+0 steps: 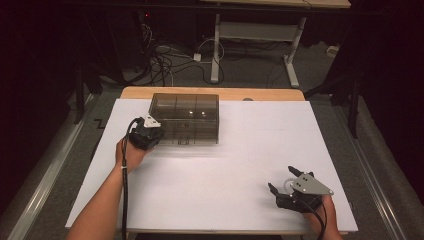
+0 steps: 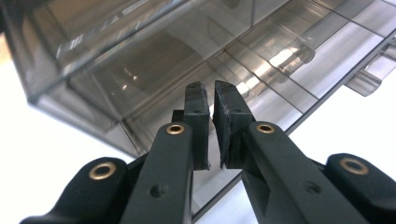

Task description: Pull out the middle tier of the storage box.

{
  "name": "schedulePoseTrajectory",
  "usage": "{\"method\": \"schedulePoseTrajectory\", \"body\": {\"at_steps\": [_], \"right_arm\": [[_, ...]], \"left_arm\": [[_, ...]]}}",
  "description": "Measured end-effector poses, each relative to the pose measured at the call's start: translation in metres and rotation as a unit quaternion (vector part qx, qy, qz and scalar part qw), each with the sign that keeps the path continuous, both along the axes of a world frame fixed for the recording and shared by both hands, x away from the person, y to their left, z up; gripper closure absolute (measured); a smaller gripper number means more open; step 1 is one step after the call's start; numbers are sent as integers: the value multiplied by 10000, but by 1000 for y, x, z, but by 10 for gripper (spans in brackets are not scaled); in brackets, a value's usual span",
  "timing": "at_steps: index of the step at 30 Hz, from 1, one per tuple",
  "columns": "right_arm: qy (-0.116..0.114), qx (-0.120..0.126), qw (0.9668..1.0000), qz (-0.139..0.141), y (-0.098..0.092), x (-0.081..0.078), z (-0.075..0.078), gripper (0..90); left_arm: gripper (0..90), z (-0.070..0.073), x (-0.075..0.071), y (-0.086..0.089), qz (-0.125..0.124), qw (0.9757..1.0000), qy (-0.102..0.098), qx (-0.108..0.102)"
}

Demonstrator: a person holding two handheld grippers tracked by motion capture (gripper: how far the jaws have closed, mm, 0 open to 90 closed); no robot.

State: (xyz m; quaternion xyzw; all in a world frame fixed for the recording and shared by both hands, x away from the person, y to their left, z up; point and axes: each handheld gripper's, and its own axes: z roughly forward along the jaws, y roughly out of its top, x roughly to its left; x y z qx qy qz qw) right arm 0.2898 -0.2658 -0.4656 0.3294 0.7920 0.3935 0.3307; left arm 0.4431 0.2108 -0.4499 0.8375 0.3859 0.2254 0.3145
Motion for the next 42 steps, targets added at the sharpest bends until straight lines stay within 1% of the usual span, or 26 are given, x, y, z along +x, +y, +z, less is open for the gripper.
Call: {"method": "schedulePoseTrajectory", "body": {"at_steps": [2, 4, 6, 7, 10, 12, 15, 16, 22, 24, 28, 31, 33, 36, 38, 40, 42], "right_arm": [[3, -3, 10000, 1, 0, 0, 0, 174], [4, -12, 10000, 2, 0, 0, 0, 174], [8, -5, 10000, -5, 1, 0, 0, 174], [12, -8, 10000, -1, 1, 0, 0, 174], [13, -37, 10000, 22, 2, -1, 0, 174], [11, -33, 10000, 28, 2, -1, 0, 174], [21, -43, 10000, 23, 2, 0, -1, 174], [20, -53, 10000, 23, 2, 0, -1, 174], [29, -53, 10000, 23, 4, -1, -1, 174], [25, -64, 10000, 25, 3, -1, -1, 174], [28, -54, 10000, 17, 3, -1, -1, 174], [28, -53, 10000, 21, 3, -1, -1, 174], [30, -42, 10000, 21, 3, -1, -1, 174], [31, -48, 10000, 12, 3, -1, -1, 174], [39, -52, 10000, 16, 3, 0, -1, 174], [57, -62, 10000, 18, 4, -1, -2, 174], [50, -78, 9999, 38, 4, -1, -2, 174]], "left_arm": [[824, -1, -3, 3, -17, 10000, 6, -71], [832, -2, -7, 5, -72, 10000, -13, -33], [872, -3, -10, 8, -94, 9999, -34, -33], [872, -3, -12, 9, -102, 9999, -28, -49], [872, -4, -16, 11, -119, 9999, -53, -10], [871, -4, -19, 11, -103, 9999, -67, -34], [871, -6, -23, 10, -129, 9999, -108, -18], [871, -6, -24, 10, -124, 9999, -97, -46], [871, -7, -29, 8, -164, 9998, -120, -53], [871, -7, -31, 7, -177, 9998, -133, -21], [871, -7, -31, 7, -184, 9997, -135, -13], [871, -6, -32, 6, -203, 9996, -155, 78], [871, -6, -32, 6, -207, 9996, -180, 99], [871, -6, -31, 8, -205, 9996, -199, 45], [871, -6, -31, 8, -197, 9995, -232, 50], [871, -7, -29, 10, -179, 9996, -211, 14], [871, -7, -29, 10, -157, 9996, -214, 24]]}}
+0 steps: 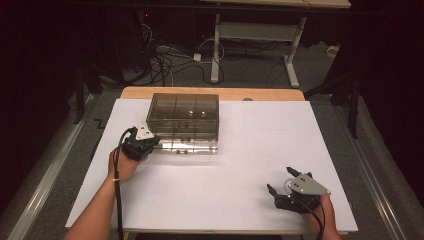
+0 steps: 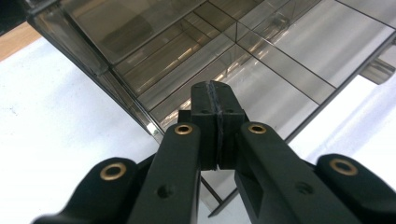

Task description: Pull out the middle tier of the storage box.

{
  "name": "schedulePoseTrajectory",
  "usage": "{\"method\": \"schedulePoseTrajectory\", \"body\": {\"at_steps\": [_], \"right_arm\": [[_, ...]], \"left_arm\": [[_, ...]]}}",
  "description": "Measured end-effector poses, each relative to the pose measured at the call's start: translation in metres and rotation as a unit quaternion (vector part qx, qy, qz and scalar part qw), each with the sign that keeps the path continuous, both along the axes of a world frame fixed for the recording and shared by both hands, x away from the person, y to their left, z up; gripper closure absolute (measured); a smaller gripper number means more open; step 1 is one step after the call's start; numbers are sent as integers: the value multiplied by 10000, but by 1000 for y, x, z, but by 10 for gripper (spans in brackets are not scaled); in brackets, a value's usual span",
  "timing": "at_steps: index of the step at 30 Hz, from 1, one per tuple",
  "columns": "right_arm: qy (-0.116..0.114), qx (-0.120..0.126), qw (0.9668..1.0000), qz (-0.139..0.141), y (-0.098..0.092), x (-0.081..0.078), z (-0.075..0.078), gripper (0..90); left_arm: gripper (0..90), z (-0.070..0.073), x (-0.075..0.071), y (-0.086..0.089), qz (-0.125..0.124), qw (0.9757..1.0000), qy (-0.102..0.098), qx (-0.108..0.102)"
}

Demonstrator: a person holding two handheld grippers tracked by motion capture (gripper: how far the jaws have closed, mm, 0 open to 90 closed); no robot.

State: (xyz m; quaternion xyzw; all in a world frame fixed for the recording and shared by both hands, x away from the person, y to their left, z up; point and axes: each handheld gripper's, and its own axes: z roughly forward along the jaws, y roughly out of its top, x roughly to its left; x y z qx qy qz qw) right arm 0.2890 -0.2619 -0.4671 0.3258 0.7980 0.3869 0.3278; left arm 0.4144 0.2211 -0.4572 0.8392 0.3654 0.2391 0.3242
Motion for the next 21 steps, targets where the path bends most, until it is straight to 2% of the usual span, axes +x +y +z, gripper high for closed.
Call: {"method": "schedulePoseTrajectory", "body": {"at_steps": [2, 7, 13, 21], "right_arm": [[-4, -4, 10000, 0, 0, 0, 0, 174], [16, 17, 10000, -29, -1, 1, 0, 174], [-19, 14, 10000, -24, -1, 0, 0, 174], [-30, 32, 10000, -47, -2, 0, 1, 174]], "left_arm": [[871, 0, -1, 0, -19, 10000, 33, -49], [870, 1, -5, -5, -53, 9999, -36, 98], [870, 3, -7, -3, -72, 10000, -51, 11], [870, 6, -13, -9, -177, 9997, -147, 19]]}}
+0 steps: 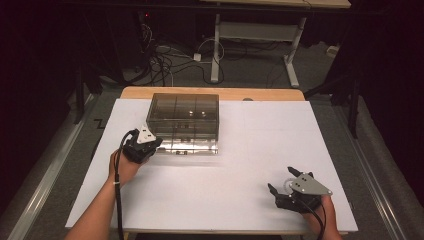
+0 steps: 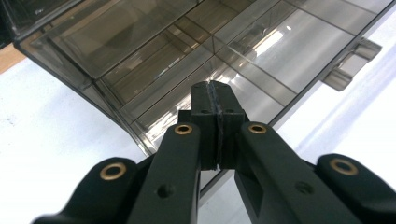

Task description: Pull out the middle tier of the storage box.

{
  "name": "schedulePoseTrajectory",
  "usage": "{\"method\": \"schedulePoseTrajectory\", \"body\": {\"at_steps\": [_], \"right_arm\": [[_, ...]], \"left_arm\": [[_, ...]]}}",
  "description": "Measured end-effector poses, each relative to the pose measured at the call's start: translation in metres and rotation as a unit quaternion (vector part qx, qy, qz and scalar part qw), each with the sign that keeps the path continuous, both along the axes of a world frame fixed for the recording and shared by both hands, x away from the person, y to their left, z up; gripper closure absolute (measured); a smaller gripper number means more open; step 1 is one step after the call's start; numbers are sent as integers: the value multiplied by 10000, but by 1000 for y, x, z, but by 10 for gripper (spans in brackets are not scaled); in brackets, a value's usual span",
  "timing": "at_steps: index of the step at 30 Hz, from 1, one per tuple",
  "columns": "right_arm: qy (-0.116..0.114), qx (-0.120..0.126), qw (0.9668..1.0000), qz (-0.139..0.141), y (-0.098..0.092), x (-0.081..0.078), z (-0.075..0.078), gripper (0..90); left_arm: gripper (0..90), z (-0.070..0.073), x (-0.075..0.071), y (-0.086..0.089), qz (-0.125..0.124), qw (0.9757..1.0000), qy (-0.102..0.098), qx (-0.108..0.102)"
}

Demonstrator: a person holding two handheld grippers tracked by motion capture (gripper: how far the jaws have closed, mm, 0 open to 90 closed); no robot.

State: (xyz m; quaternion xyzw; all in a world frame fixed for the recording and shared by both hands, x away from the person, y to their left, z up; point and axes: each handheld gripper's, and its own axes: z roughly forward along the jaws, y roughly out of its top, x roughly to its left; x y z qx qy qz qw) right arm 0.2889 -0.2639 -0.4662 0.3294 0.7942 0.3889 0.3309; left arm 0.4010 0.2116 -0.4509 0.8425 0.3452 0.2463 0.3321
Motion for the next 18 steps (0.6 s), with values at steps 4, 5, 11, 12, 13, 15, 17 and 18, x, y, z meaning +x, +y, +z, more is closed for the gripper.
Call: {"method": "schedulePoseTrajectory", "body": {"at_steps": [4, 5, 11, 12, 13, 15, 17, 18], "right_arm": [[3, -6, 10000, 3, 0, 0, 0, 174], [3, -5, 10000, 7, 0, 0, 0, 174], [5, -26, 10000, 13, 0, 0, 0, 174], [8, -22, 10000, 14, 0, 0, 0, 174], [8, -17, 10000, 13, 0, 0, 0, 174], [9, -20, 10000, 15, 0, 0, 0, 174], [11, -4, 10000, 10, 0, 0, 0, 174], [6, 3, 10000, -5, -1, 0, 0, 174]], "left_arm": [[872, -1, 1, -1, -3, 10000, 26, 0], [872, -2, 1, 0, -1, 10000, 52, -37], [871, -6, 6, -2, 29, 9999, 89, -38], [871, -6, 7, -3, 36, 9999, 103, -36], [871, -7, 7, -3, 22, 9999, 128, 18], [871, -8, 8, -3, -7, 9999, 169, 7], [870, -8, 8, -3, 2, 9999, 172, 6], [871, -8, 8, -3, 0, 9998, 178, 16]]}}
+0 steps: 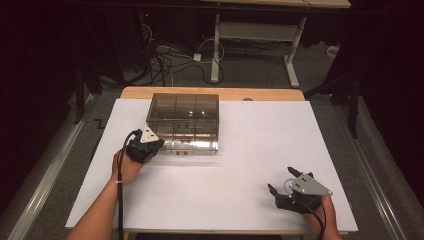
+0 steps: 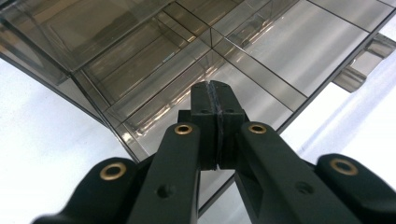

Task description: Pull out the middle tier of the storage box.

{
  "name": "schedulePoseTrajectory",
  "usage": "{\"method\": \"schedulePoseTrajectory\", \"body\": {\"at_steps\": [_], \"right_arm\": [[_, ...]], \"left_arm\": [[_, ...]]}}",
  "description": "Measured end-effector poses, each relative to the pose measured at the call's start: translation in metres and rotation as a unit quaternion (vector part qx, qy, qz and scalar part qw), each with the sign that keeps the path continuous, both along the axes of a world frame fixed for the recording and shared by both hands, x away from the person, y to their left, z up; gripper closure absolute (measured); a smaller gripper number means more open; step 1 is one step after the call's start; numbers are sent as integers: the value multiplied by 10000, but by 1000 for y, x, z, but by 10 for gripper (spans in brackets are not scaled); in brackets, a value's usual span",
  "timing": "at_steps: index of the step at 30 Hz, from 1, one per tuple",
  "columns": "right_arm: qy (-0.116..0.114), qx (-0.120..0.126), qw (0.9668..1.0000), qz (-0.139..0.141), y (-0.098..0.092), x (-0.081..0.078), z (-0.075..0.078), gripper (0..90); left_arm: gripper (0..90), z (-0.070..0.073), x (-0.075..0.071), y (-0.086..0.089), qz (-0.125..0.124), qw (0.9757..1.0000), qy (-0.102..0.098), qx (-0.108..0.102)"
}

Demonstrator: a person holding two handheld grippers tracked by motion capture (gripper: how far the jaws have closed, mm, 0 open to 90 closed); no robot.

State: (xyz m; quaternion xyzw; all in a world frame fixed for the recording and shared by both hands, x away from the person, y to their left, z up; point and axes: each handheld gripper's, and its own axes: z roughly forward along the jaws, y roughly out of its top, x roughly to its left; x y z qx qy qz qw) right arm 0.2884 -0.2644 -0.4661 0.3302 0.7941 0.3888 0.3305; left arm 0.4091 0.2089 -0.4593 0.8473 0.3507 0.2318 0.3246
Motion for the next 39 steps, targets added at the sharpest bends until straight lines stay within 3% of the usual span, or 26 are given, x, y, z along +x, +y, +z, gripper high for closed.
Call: {"method": "schedulePoseTrajectory", "body": {"at_steps": [8, 12, 15, 18, 21, 26, 29, 34, 36, 39], "right_arm": [[-9, 26, 10000, -44, -3, 1, 1, 172], [94, 31, 9996, -256, -9, 4, 3, 173], [233, 84, 9982, -539, -16, 7, 3, 181], [431, 60, 9970, -643, -21, 10, 4, 211], [702, 37, 9956, -625, -26, 12, 4, 249], [1090, 201, 9924, -529, -30, 13, 1, 276], [1177, 301, 9920, -355, -28, 11, 1, 276], [1413, 145, 9897, -170, -26, 7, -4, 262], [1532, 134, 9880, -130, -26, 5, -6, 265], [1605, 10, 9865, -315, -29, 5, -11, 397]], "left_arm": [[871, 3, -4, -1, -53, 9999, -37, 102], [870, 8, -9, 2, -14, 9997, -243, -84], [869, 14, -17, 2, -93, 9991, -406, -123], [868, 20, -26, 2, -172, 9980, -577, -183], [840, 25, -35, 2, -223, 9968, -710, -287], [799, 30, -54, 1, -411, 9940, -969, -303], [704, 30, -66, -1, -562, 9923, -1056, -322], [556, 20, -85, -4, -752, 9906, -1086, -354], [433, 14, -92, -6, -688, 9897, -1207, -358], [352, 7, -100, -6, -713, 9895, -1207, -359]]}}
